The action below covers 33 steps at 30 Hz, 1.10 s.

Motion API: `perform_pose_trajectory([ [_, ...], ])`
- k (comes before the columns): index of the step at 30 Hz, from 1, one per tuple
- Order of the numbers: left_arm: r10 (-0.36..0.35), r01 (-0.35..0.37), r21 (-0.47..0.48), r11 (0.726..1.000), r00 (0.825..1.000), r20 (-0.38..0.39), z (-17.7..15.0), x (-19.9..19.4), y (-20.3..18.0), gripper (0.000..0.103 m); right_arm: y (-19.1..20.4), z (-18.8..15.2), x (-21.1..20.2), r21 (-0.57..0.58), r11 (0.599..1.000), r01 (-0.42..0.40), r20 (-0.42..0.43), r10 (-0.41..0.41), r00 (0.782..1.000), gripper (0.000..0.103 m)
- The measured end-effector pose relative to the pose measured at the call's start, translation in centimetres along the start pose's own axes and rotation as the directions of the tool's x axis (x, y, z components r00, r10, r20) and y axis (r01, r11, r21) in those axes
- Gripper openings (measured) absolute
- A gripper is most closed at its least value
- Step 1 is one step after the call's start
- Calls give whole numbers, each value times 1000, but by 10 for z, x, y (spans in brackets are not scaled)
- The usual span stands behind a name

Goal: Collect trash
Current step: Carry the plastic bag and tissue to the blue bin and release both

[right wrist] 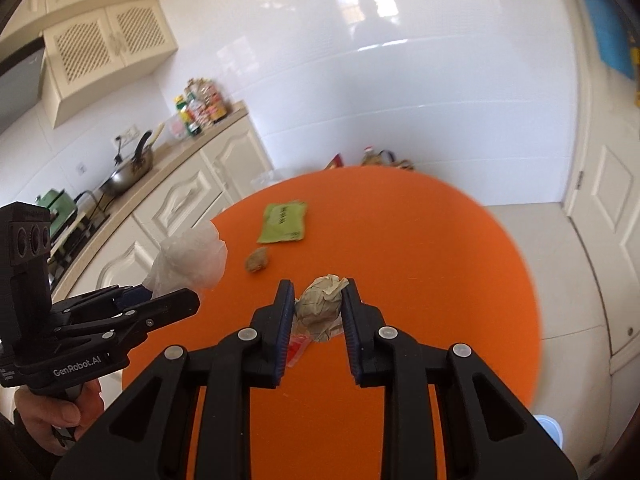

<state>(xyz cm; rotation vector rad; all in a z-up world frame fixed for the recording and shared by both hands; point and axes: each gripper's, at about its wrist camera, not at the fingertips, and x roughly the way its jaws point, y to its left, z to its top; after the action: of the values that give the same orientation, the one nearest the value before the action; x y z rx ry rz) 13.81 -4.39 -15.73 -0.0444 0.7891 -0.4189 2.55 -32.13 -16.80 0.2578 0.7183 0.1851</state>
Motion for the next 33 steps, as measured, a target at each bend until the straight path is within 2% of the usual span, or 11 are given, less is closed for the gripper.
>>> perform_pose_trajectory([
  [5,-102,101,111,989,995,1,12,7,-69,33,-46,-9,-68,80,990,118,85,-125,989,24],
  [10,-226,229,219,949,973,-37,17,19,-148,33,-104,-32,-144,198,945,262,137,-292,947,24],
  [15,-328,350,311,884,937,-123,5,38,-221,33,-159,-66,-200,316,869,381,114,-434,894,24],
  [19,-371,438,337,833,895,-248,-18,68,-269,33,-204,-102,-219,404,799,445,43,-503,863,24],
  [21,-364,458,350,817,881,-302,-31,85,-288,33,-227,-121,-223,441,772,458,4,-512,859,24],
  [25,-327,491,349,798,840,-434,-55,129,-321,33,-269,-159,-206,516,714,473,-92,-503,860,24],
  [30,-263,507,328,797,780,-568,-75,182,-345,33,-313,-196,-178,589,653,476,-195,-457,868,26],
  [32,-240,508,309,804,752,-614,-82,204,-355,34,-325,-206,-171,616,636,465,-208,-437,875,26],
  [33,-228,505,307,807,745,-627,-79,217,-360,35,-332,-210,-168,629,625,462,-218,-429,877,27],
])
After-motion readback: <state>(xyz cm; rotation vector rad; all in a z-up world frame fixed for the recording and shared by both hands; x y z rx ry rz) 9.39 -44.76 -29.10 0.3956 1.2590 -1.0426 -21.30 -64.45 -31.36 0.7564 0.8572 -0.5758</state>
